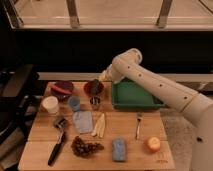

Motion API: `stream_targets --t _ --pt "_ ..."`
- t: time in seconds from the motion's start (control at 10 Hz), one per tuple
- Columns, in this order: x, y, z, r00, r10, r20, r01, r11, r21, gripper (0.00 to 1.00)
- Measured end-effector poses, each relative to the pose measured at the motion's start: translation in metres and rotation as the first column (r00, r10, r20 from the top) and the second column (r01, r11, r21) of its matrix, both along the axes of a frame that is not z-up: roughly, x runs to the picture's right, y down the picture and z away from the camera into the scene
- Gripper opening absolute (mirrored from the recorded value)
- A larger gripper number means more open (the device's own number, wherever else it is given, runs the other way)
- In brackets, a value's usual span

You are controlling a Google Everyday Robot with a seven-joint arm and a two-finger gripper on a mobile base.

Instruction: Place eraser in metal cup

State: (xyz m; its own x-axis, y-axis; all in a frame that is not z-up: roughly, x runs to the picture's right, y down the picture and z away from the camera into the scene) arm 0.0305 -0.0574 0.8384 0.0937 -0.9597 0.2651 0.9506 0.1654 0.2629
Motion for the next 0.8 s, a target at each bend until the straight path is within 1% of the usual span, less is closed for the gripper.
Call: stream_targets --t 0.2,0.4,0.5,0.6,0.8 --pt "-0.006 -0.004 0.009 1.0 -0.017 0.011 0.017 0.9999 -0.003 0.62" --pt "-0.021 -0.009 0.017 0.999 -0.03 0.029 0.03 0.9995 0.001 0.62" --pt "-0.022 -0.01 0.016 0.999 -0.028 0.032 0.028 0.9996 -0.001 0.62" --pt "-0.017 -0.01 0.017 0.999 -0.028 0.025 0.028 0.9996 0.003 0.62" --pt "-0.021 -0.01 0.017 0.999 -0.03 0.029 0.03 0.9995 0.002 0.62"
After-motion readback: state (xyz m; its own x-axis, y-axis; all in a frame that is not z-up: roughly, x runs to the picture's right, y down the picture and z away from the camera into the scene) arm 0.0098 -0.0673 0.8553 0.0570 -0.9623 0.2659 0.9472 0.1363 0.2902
